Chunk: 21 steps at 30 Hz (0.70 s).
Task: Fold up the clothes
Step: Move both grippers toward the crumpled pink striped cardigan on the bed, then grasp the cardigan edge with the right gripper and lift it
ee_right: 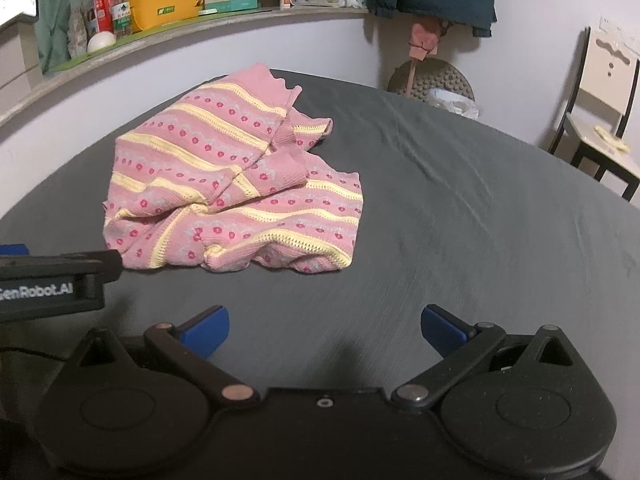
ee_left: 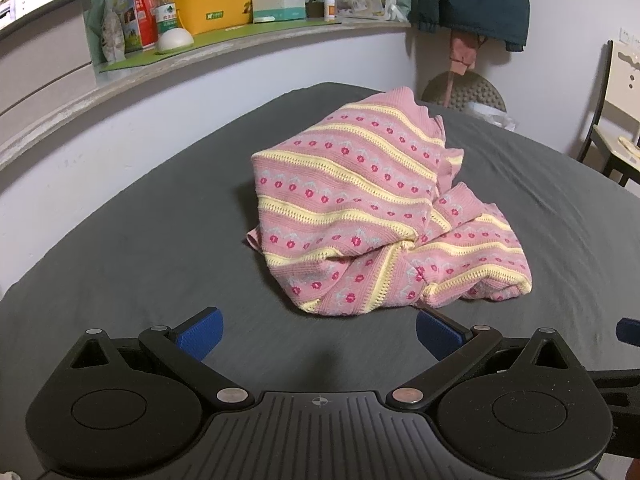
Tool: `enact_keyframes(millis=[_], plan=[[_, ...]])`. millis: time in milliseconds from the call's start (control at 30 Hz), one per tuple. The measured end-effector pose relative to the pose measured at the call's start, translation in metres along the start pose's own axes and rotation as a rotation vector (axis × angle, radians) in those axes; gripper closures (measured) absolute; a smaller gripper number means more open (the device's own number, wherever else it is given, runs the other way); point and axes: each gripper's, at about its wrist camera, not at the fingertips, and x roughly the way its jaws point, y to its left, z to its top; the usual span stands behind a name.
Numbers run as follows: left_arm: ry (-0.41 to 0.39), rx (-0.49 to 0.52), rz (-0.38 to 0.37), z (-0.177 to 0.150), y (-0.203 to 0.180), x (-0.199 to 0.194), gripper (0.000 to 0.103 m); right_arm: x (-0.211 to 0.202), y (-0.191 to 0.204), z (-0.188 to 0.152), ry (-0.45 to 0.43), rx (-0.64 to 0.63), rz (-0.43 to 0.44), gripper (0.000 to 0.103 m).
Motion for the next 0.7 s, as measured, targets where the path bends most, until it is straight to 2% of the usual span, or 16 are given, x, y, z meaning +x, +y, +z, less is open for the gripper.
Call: enact_keyframes(millis=[233,400,500,600,667,700], plan=[[0.001,-0.026,0.012,0.001,0.007,0.005,0.0,0.027,0.014,0.014,-0.054,-0.127,0.051,0.001],[-0.041,-0.051,0.106,0.004,0.019,0.013,0.0,0.063,0.035,0.034,-0.103,-0.229,0.04,0.007],[-0.035,-0.051,0.093,0.003,0.021,0.019,0.0,0.089,0.047,0.038,-0.084,-0.295,0.04,0.037],[0.02,-0.058,0.058,0.001,0.018,0.028,0.0,0.096,0.05,0.037,-0.096,-0.305,0.059,0.052],[0.062,-0.073,0.065,-0.001,0.016,0.033,0.0,0.094,0.045,0.037,-0.114,-0.282,0.085,0.083],[0.083,-0.081,0.068,-0.001,0.016,0.036,0.0,0.091,0.041,0.037,-0.122,-0.261,0.099,0.086]])
